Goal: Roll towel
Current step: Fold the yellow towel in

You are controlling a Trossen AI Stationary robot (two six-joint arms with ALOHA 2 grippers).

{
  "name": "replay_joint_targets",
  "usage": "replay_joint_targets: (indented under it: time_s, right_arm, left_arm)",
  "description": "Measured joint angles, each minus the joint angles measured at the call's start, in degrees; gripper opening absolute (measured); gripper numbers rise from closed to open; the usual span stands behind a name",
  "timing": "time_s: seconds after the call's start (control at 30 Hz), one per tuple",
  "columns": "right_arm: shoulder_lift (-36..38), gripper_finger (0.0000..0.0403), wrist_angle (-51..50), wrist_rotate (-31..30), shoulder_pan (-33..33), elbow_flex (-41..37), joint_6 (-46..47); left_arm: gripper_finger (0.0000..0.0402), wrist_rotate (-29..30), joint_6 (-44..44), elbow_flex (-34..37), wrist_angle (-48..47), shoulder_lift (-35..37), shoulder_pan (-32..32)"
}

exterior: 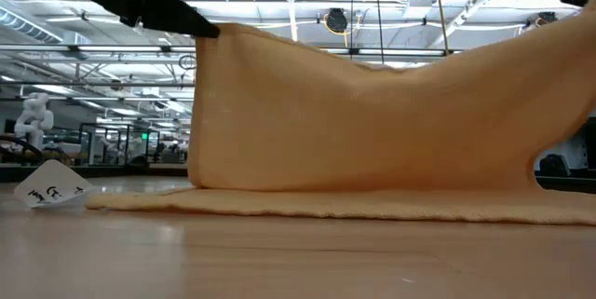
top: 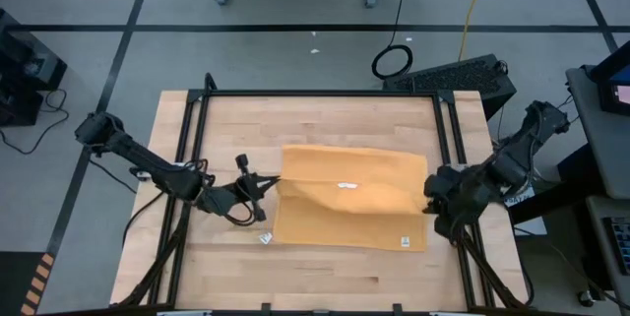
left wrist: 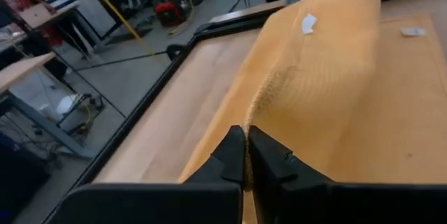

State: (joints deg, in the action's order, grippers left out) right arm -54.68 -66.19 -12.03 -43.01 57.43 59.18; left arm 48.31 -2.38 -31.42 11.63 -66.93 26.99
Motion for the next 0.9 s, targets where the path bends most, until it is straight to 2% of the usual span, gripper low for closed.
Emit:
replay_joint_targets:
  time_s: [0.3,0.6,0.73,0.9]
  right_arm:
    - [-11.4,0.0,1.7,0.0,-5.3,0.0,6.4]
    - [-24.7,0.0,2.0,4.8,-8.2,0.0,4.4]
    - [-28.0,0.0,-0.5,1.5,-9.7,0.0,2.8]
    - [-25.1,0.0,-10.9,-11.9,-9.5,-0.1,3.5]
  left_arm:
    - [0.001,-11.7,1.1,0.0,-0.5,-0.3,0.0]
    - [0.0011,-19.1,7.8,0.0,-8.3,-1.4,0.8]
    - [0.0011,-16.7,7.3,0.0,-6.5,-1.4,1.8]
    - [0.0011,-4.7,-4.3,0.0,0.6,-1.0,-0.1]
